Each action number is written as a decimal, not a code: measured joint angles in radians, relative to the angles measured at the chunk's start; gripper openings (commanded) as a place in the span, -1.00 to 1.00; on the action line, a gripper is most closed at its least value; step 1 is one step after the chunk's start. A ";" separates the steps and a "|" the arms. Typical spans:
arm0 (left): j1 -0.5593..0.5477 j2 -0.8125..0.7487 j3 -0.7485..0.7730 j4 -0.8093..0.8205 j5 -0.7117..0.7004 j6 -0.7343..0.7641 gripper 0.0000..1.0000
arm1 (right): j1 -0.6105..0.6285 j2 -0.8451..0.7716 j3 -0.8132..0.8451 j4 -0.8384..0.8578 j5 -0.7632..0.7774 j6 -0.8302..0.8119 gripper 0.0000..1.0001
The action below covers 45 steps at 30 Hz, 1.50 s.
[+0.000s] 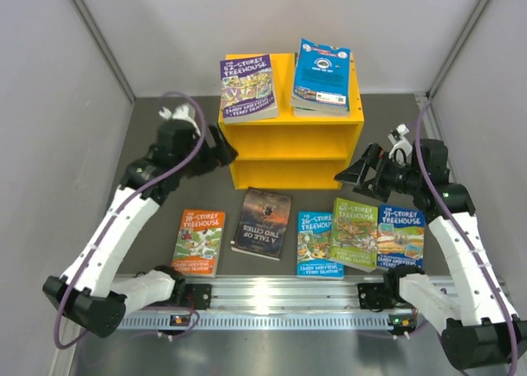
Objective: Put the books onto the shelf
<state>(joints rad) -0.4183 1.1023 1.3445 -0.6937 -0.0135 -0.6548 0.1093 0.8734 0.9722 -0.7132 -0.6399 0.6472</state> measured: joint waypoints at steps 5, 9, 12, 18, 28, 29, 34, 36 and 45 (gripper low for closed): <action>0.008 0.055 -0.271 -0.220 -0.079 -0.080 0.98 | 0.039 0.042 0.005 -0.018 0.032 -0.016 0.99; 0.020 0.121 -0.333 -0.314 -0.120 -0.113 0.98 | 0.053 0.044 0.005 -0.021 0.043 -0.020 0.99; 0.020 0.172 -0.341 -0.326 -0.121 -0.115 0.96 | 0.053 0.044 0.004 -0.023 0.048 -0.024 1.00; 0.005 0.259 -0.366 -0.306 -0.111 -0.101 0.93 | 0.054 0.042 -0.003 -0.031 0.056 -0.032 1.00; -0.101 0.498 -0.397 -0.299 -0.140 -0.132 0.82 | 0.054 0.037 -0.030 -0.038 0.082 -0.038 0.99; -0.105 0.515 -0.398 -0.301 -0.149 -0.135 0.69 | 0.055 0.037 -0.030 -0.038 0.084 -0.038 0.99; -0.114 0.566 -0.396 -0.349 -0.215 -0.135 0.00 | 0.055 0.037 -0.030 -0.038 0.094 -0.039 0.99; -0.117 0.576 -0.394 -0.368 -0.229 -0.131 -0.22 | 0.055 0.037 -0.030 -0.038 0.097 -0.039 0.99; -0.120 0.546 -0.398 -0.375 -0.227 -0.095 -1.00 | 0.054 0.040 -0.030 -0.038 0.101 -0.039 1.00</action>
<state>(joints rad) -0.5385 1.6485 0.9463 -1.0683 -0.2405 -0.7494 0.1635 0.9131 0.9421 -0.7509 -0.5385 0.6079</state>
